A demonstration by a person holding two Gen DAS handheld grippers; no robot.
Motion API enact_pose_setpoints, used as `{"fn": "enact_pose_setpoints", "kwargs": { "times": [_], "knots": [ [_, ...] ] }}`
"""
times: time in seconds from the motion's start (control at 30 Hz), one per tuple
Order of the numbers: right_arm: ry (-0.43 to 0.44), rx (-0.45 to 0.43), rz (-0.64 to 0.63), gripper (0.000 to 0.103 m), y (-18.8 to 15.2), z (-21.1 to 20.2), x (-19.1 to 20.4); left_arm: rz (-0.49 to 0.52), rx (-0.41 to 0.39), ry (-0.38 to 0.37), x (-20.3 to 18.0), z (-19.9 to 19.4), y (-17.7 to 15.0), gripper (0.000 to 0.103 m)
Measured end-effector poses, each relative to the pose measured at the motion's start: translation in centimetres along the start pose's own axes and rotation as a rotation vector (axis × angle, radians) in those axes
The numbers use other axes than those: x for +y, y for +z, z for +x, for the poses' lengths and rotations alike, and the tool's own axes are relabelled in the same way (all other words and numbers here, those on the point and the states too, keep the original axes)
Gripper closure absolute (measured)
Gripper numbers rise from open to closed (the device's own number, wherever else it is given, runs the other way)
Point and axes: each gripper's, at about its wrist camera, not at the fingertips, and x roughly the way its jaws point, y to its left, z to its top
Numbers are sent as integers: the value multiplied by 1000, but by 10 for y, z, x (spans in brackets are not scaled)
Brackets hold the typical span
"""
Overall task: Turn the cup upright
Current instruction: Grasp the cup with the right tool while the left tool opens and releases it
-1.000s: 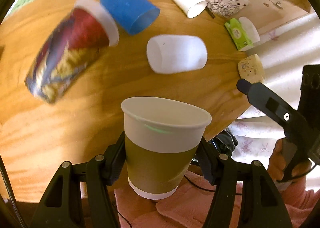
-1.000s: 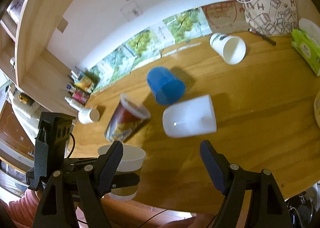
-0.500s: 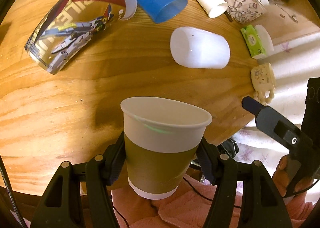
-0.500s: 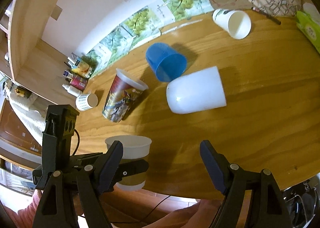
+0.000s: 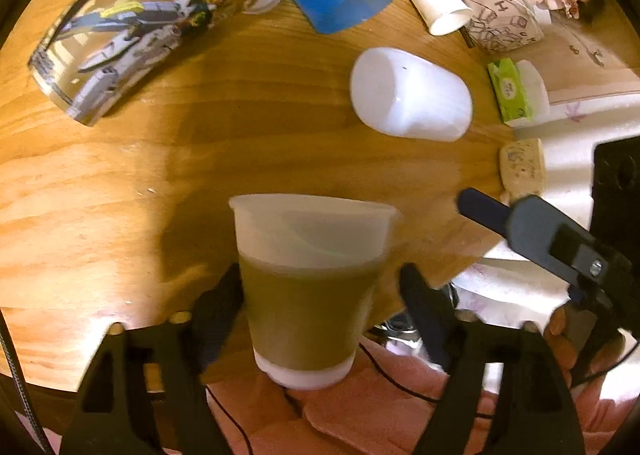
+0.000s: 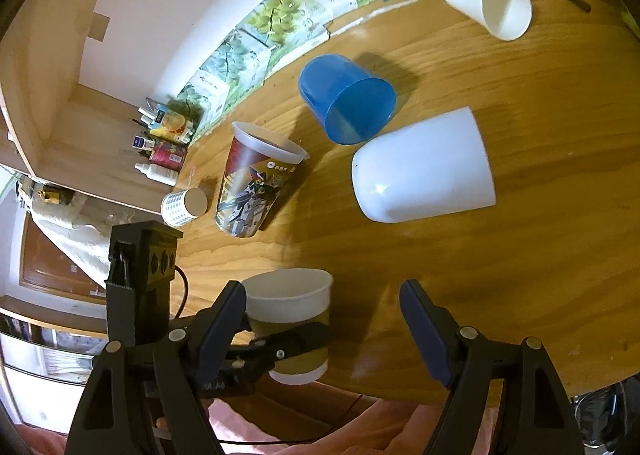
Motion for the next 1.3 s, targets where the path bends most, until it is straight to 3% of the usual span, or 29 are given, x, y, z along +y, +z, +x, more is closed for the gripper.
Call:
{"fn": "enact_pose_setpoints", "kwargs": {
  "times": [0.4, 0.73, 1.17, 1.3],
  "knots": [
    [9, 142, 15, 23, 10, 27, 0, 8, 13, 25, -12, 10, -3, 18],
    [34, 251, 83, 23, 10, 53, -8, 22, -23, 58, -17, 3, -15, 18],
    [26, 303, 90, 23, 11, 69, -4, 40, -61, 82, -19, -8, -35, 18],
    [15, 302, 82, 34, 9, 70, -3, 20, -52, 82, -15, -5, -40, 18]
  ]
}}
